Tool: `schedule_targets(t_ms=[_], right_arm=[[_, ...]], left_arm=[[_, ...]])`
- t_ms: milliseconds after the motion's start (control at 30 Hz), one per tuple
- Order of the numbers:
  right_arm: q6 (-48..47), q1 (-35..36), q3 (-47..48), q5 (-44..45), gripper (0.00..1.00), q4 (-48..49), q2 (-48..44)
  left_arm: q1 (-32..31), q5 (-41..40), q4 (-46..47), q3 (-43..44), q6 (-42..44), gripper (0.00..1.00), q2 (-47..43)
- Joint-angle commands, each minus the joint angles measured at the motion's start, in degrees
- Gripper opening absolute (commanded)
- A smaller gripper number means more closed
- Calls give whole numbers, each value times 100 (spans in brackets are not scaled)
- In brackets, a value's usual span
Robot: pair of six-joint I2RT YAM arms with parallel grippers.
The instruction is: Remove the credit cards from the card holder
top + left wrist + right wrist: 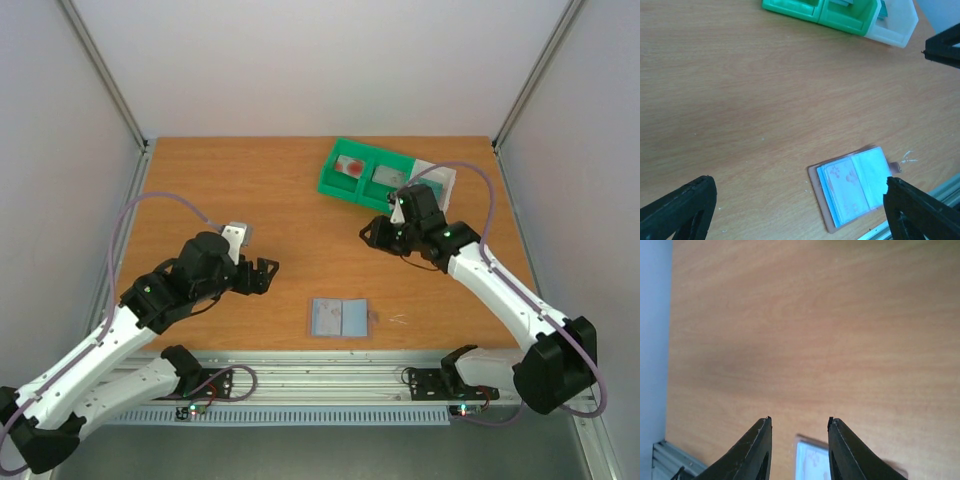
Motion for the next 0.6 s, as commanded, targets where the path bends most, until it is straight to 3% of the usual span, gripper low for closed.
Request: schedule_targets(t_ms=[0,267,567], right_arm=[[329,360,-449,-121,32,63,-369],[724,1024,-1187,12,30,356,-661],[1098,1705,-1847,247,27,947,-427]], left_arm=[[17,320,328,-95,-207,89,143],[20,938,1015,-858,-661,78,314],[15,1613,2245,-1837,-1348,74,632]])
